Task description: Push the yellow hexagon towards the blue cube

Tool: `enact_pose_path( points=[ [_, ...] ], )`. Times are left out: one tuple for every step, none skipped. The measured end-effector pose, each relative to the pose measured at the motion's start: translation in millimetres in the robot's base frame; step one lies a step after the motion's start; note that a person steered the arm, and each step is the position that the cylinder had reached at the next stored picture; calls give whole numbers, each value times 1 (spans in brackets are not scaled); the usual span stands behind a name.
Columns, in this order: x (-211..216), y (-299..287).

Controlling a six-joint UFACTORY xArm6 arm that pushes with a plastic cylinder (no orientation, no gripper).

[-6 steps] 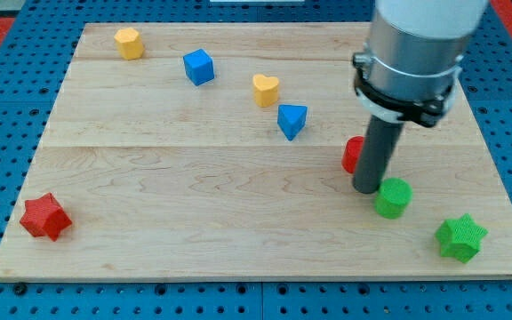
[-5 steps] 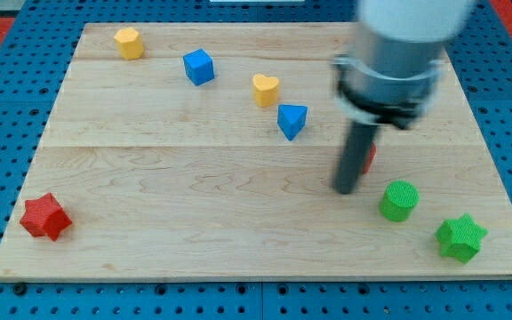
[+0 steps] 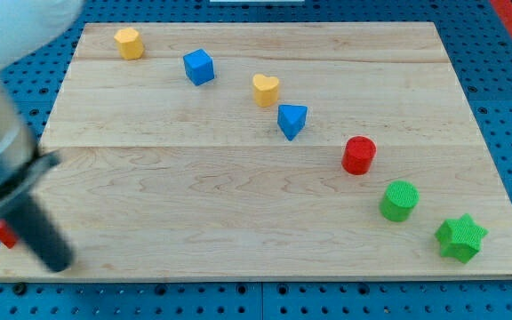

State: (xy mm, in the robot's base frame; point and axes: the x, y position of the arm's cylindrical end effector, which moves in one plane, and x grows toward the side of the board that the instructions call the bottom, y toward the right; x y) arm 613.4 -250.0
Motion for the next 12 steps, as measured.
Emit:
enact_pose_path(
  points=[
    [1,-53],
    [-17,-37],
    [-79,-18],
    [-152,-18],
    [-165,-15],
    [-116,-20],
    [-158,-54],
    [-259,-25],
    [-343,3],
    [-383,64],
    [-386,61],
    [-422,54]
  ],
)
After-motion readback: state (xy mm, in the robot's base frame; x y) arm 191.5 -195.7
